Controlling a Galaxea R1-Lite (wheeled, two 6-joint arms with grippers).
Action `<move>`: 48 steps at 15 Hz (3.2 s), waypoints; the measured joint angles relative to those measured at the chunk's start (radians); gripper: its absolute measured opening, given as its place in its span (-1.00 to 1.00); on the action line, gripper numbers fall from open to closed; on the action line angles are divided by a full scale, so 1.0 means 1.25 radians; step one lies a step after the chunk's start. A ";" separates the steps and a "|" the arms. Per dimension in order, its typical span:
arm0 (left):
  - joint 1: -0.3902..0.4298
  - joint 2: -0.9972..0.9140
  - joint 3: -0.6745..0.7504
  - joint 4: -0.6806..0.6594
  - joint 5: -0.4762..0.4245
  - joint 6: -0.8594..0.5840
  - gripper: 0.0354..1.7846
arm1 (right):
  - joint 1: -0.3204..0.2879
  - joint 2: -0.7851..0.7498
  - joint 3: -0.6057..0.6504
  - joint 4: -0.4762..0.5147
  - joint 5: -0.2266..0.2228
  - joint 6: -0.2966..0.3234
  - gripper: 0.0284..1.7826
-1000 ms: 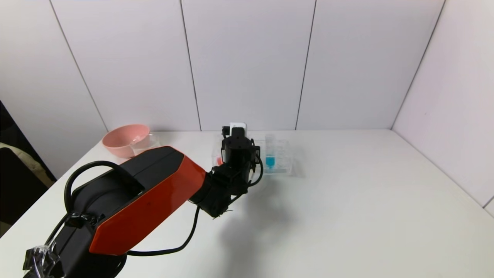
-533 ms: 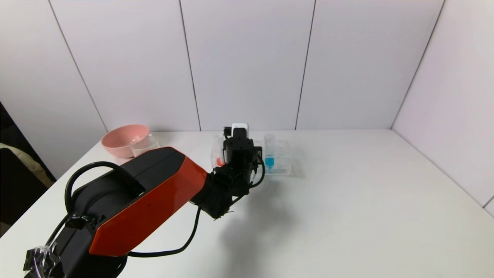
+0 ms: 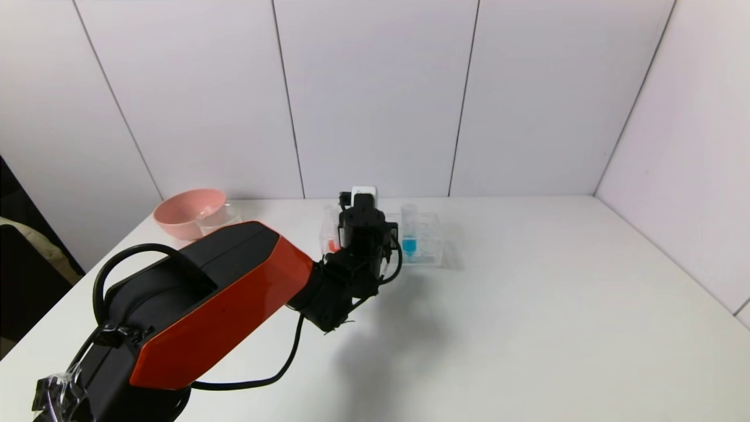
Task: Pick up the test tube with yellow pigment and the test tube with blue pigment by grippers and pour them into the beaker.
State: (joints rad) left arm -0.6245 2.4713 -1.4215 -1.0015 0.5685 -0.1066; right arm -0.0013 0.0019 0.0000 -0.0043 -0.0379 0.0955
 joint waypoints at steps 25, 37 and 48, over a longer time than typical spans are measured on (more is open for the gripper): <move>-0.037 -0.280 0.047 0.166 0.018 0.020 -0.42 | 0.000 0.000 0.000 0.000 0.000 0.000 0.92; 0.119 -0.512 0.226 0.239 -0.020 0.006 -0.42 | 0.000 0.000 0.000 0.000 0.000 0.000 0.92; 0.420 -0.655 0.353 0.254 -0.163 0.015 -0.42 | 0.000 0.000 0.000 0.000 0.000 0.000 0.92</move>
State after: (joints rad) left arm -0.1000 1.6526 -0.9809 -0.6840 0.3651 -0.0879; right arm -0.0017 0.0019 0.0000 -0.0038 -0.0383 0.0957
